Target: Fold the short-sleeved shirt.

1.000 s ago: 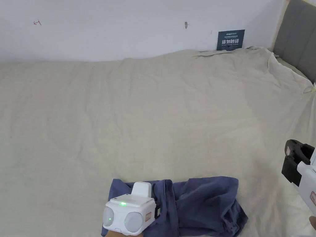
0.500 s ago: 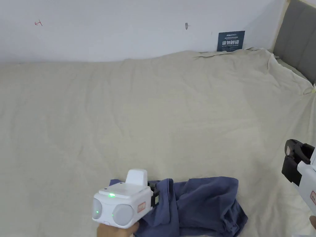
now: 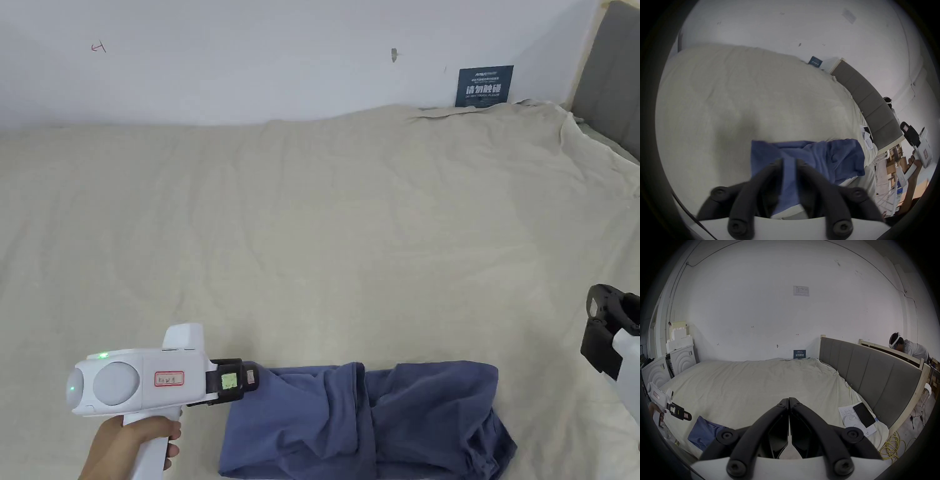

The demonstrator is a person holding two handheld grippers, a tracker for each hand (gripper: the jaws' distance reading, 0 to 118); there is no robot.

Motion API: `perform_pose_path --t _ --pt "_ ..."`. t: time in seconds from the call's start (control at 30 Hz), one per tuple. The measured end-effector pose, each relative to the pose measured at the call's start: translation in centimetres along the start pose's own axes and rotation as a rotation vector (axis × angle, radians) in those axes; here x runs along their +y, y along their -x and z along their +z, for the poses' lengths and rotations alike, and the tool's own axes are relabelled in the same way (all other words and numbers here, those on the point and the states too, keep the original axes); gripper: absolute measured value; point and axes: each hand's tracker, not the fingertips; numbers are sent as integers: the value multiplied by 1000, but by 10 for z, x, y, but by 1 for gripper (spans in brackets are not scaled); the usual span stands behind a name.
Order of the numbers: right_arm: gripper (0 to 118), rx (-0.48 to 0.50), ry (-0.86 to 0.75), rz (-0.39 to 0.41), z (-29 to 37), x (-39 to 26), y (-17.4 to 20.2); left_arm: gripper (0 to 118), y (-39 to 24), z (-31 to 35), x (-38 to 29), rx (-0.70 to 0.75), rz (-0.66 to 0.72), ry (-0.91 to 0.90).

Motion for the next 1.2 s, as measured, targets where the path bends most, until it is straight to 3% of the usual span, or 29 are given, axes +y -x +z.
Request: perform_pose_path --t 0.03,0.1,0.43,0.57,0.63,0.7,0.8,0.93,1.2 --pt "0 0 2 2 0 0 0 71 9 -4 -1 -2 24 23" --pt "0 0 3 3 0 0 1 97 21 -12 -6 15 46 28" --pt "0 -4 32 9 -4 -4 3 98 47 -53 -23 -8 135 113" --pt "0 -6 45 11 -6 -6 3 83 34 -61 -24 31 71 130" --pt "0 -6 49 10 -7 -7 3 65 27 -63 -24 37 8 136" --pt "0 -5 52 9 -8 -8 3 35 23 -67 -23 33 8 149" --pt "0 -4 52 8 -9 -7 3 17 20 -68 -25 42 -26 155" --pt "0 -3 50 7 -9 -5 2 8 18 -56 -22 54 -33 138" --pt "0 6 30 7 -10 1 1 7 26 -5 -11 91 -26 89"
